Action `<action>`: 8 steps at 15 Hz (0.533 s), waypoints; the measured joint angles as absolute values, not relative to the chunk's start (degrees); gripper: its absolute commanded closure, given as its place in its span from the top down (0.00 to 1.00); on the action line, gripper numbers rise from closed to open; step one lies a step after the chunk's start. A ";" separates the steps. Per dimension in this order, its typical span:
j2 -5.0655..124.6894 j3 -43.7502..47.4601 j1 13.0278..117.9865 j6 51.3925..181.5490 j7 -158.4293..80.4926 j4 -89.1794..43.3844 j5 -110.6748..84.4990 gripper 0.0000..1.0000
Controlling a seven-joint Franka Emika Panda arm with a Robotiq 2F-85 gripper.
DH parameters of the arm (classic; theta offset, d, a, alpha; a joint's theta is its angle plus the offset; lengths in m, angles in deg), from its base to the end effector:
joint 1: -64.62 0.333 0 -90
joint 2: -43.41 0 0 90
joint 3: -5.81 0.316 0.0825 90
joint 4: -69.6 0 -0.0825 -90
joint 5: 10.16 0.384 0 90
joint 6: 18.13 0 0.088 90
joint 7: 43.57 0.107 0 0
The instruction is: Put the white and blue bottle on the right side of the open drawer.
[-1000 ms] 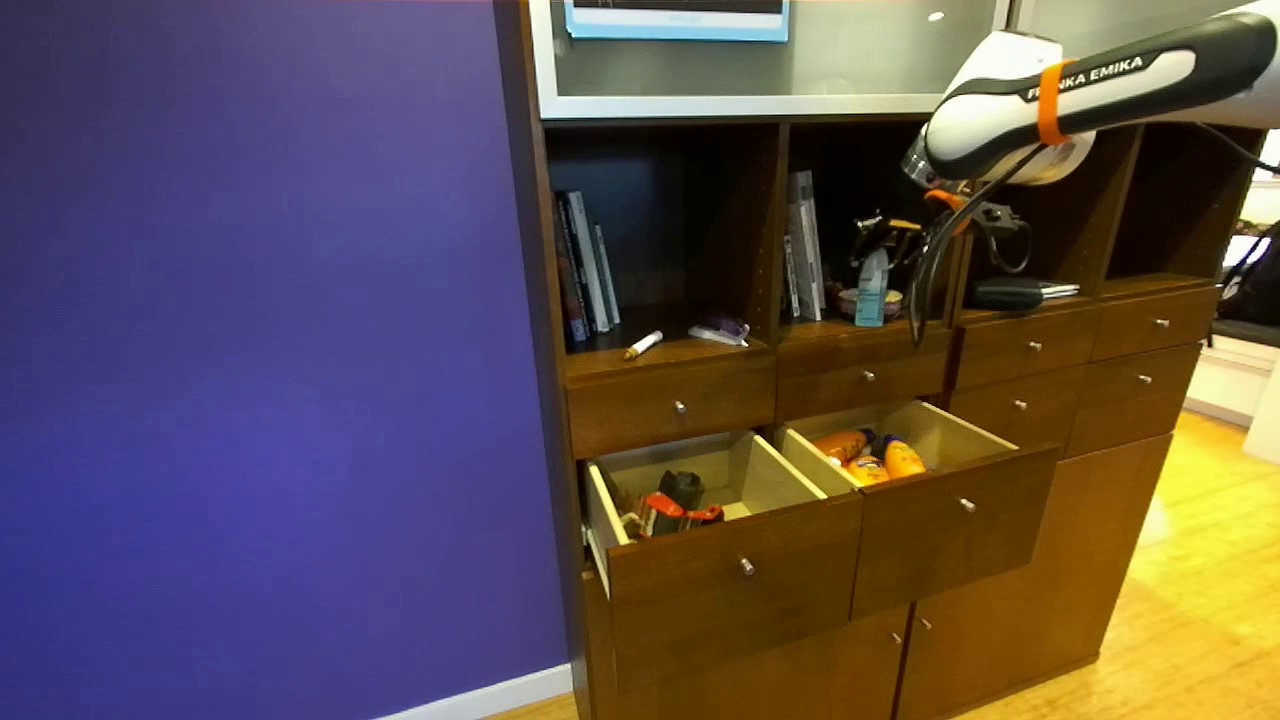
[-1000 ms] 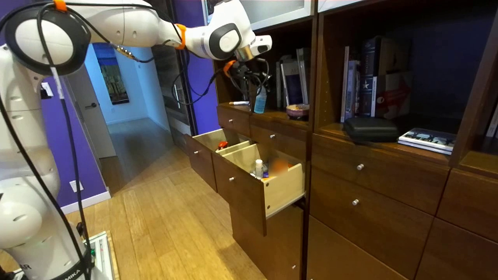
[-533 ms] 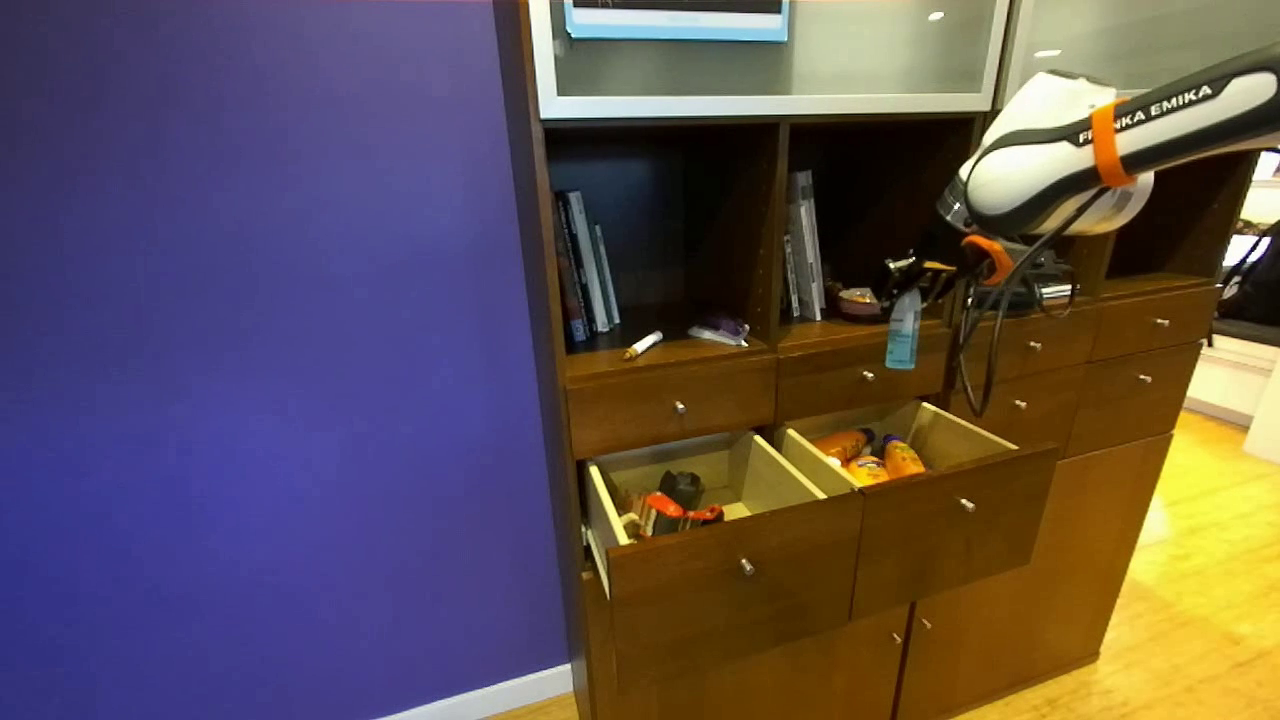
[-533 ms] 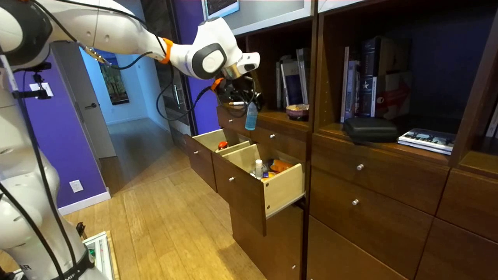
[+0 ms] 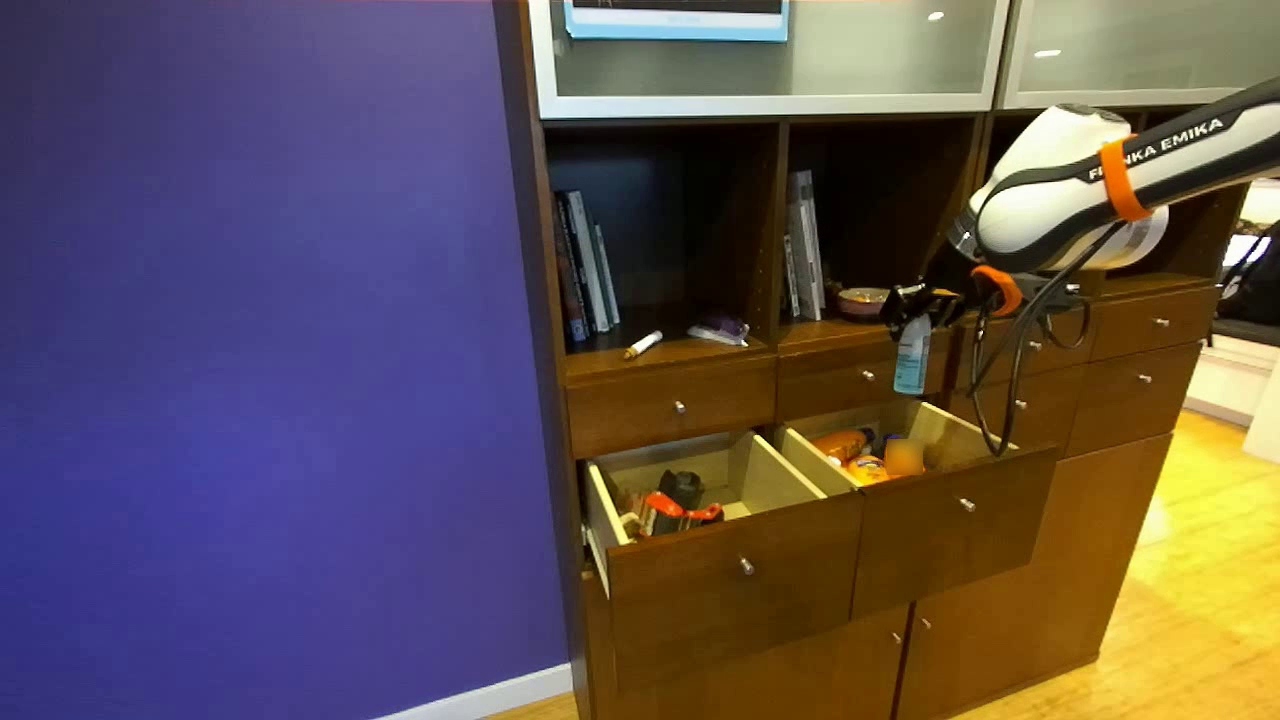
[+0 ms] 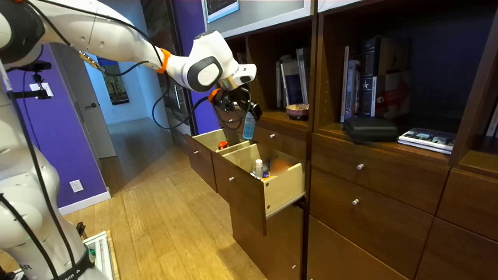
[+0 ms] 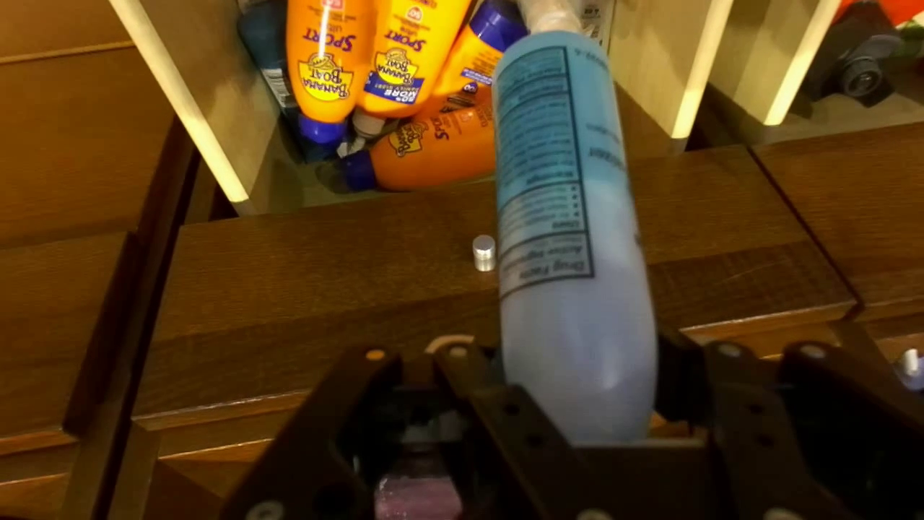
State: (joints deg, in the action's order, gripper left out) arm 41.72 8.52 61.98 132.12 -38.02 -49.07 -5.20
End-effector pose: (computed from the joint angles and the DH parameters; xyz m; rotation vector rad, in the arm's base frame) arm 0.5850 -0.0011 0.5093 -2.9171 0.2303 -0.8682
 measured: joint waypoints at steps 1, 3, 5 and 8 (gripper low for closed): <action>41.75 8.52 61.98 132.12 -38.02 -49.02 -5.20 0.09; 42.27 8.51 62.12 132.13 -38.19 -49.00 -5.83 0.09; 44.11 8.56 62.91 132.32 -38.61 -48.95 -5.91 0.09; 48.32 8.63 64.39 133.46 -38.61 -48.86 -6.24 0.09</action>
State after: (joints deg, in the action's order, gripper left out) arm 48.32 8.63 64.39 133.46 -38.61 -48.86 -6.24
